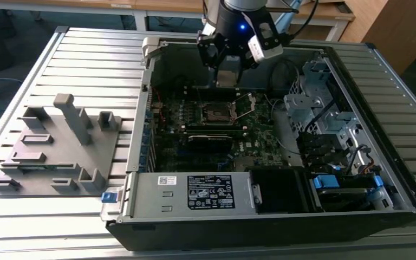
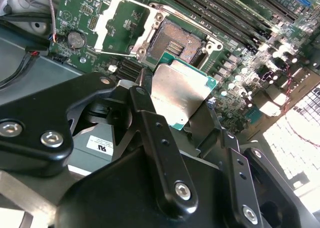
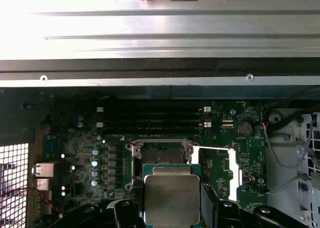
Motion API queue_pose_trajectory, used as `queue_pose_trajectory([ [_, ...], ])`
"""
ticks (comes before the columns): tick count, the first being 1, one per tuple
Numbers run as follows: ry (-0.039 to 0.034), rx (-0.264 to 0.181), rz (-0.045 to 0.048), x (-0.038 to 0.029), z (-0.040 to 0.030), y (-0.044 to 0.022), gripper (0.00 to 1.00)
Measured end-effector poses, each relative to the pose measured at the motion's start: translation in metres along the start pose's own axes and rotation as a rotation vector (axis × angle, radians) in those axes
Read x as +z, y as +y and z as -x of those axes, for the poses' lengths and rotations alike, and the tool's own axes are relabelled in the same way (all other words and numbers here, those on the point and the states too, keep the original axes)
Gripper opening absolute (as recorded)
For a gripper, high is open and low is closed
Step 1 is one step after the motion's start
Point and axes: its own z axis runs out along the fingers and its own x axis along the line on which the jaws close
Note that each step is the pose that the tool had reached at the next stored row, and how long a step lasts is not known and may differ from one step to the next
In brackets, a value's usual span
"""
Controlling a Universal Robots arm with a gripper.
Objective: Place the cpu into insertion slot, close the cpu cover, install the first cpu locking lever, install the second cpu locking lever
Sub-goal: 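Place the cpu into insertion slot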
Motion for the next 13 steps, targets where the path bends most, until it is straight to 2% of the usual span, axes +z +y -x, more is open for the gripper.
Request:
queue_pose_trajectory([
  [13, -0.0048, -0.001, 0.0001, 0.0158, -0.0024, -0.0015, 0.54],
])
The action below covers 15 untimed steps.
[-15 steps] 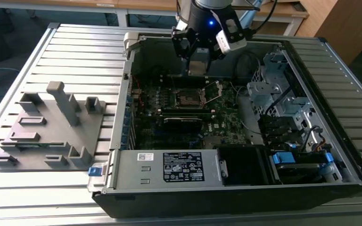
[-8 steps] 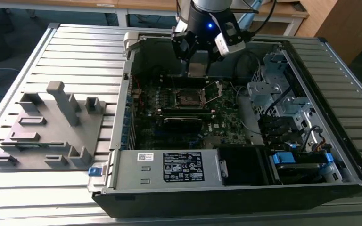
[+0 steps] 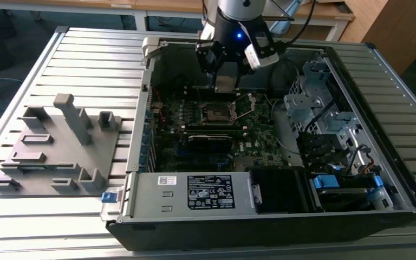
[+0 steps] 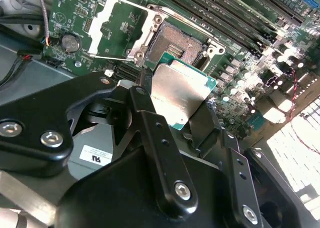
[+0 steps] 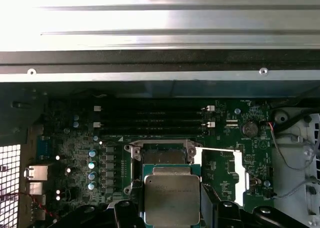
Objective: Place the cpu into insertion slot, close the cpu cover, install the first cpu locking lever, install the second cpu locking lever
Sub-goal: 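Place the cpu into insertion slot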
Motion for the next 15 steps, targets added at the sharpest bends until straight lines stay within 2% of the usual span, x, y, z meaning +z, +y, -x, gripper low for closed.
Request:
queue_pose_trajectory([
  [9, -0.0017, -0.002, 0.0001, 0.0141, -0.0048, -0.0014, 0.54],
  [15, -0.0013, -0.015, -0.0001, 0.018, -0.0049, -0.0017, 0.54],
])
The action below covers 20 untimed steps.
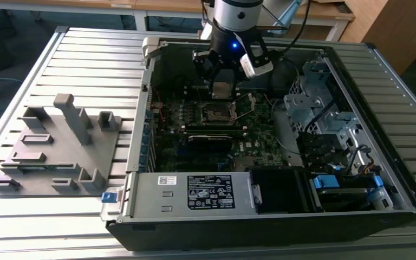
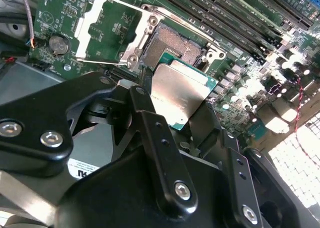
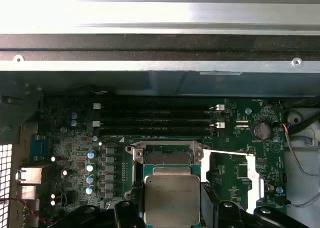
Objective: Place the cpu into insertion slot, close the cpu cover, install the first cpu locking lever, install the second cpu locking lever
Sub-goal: 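Place the cpu into insertion slot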
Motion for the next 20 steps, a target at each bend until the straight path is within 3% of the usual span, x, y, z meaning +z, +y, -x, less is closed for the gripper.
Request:
queue_pose_trajectory([
  [9, -0.0007, 0.005, 0.0003, 0.0005, 0.0, 0.0, 0.54],
  [17, -0.0066, 0.072, 0.0002, 0.0015, 0.0, -0.0001, 0.54],
  [20, -0.0072, 0.078, 0.0003, 0.0015, 0.0, -0.0001, 0.54],
])
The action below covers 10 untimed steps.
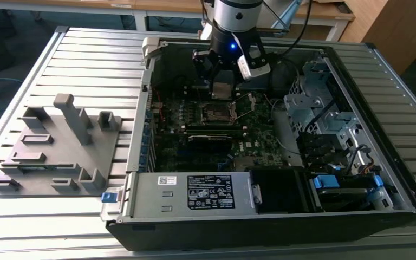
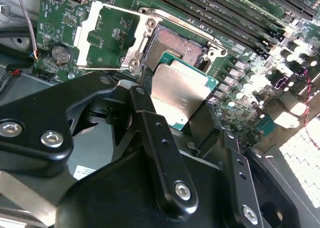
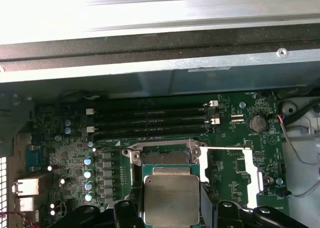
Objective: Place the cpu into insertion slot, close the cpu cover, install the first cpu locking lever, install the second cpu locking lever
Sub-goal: 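Place the cpu into insertion slot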
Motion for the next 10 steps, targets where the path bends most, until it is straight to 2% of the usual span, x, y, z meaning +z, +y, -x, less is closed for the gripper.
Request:
queue_pose_trajectory([
  [7, -0.0003, 0.003, 0.0, 0.0, 0.0, 0.0, 0.54],
  [10, -0.0019, 0.021, 0.0, 0.0001, 0.0, 0.0, 0.54],
])
